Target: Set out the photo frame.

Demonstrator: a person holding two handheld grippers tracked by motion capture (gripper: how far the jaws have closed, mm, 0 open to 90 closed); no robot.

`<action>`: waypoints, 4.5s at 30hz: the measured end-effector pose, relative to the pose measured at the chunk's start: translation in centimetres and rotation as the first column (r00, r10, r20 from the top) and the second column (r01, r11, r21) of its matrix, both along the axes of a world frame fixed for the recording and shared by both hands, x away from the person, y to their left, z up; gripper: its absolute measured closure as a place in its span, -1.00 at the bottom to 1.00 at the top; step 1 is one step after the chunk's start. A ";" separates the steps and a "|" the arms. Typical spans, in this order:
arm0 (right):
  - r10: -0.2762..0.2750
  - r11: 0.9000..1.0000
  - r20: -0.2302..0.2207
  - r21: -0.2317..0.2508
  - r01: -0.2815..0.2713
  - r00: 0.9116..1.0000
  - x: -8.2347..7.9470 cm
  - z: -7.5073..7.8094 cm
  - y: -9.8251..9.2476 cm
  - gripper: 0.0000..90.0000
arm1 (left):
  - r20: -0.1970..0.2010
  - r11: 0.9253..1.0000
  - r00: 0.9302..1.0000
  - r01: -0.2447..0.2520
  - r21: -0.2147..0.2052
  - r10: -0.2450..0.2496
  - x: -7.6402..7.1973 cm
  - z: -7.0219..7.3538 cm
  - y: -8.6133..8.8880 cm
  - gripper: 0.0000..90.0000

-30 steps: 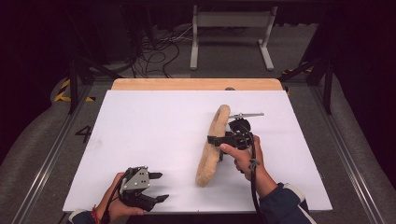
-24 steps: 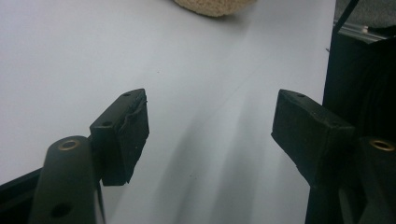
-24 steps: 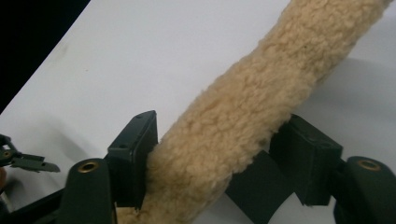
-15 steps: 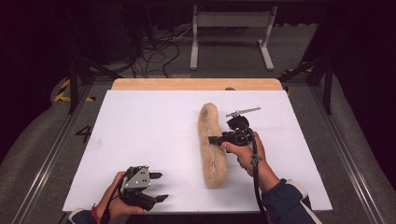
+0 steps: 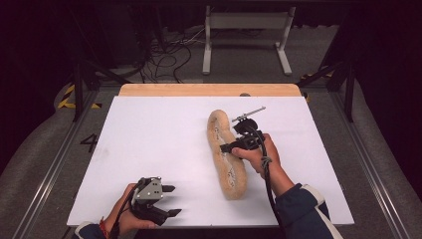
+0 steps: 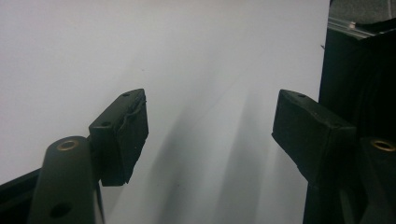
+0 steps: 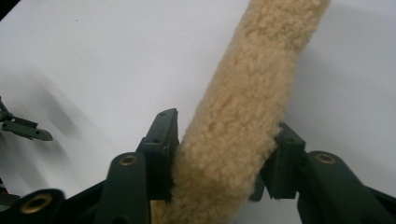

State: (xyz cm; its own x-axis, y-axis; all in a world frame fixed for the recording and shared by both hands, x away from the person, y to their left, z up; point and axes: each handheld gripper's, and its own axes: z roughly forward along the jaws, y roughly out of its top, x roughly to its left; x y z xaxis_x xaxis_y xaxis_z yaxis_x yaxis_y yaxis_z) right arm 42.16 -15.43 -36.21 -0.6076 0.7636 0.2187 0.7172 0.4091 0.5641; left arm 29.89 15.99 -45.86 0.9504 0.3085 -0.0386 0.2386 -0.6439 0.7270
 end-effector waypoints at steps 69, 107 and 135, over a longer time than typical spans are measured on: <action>0.039 0.996 0.436 0.052 -0.069 0.899 -10.4 -0.4 -10.7 -0.09 | 0.082 0.952 0.960 -0.253 -0.174 0.269 10.0 2.7 0.2 -0.56; -0.057 0.998 0.400 0.051 0.039 0.915 -8.6 -7.0 -10.0 0.31 | 0.073 0.954 0.960 -0.256 -0.155 0.269 9.5 1.9 0.5 0.37; -0.021 1.000 0.405 -0.007 0.026 0.914 -7.0 -6.8 -9.6 0.16 | 0.086 0.958 0.962 -0.245 -0.152 0.260 8.5 1.9 0.7 0.35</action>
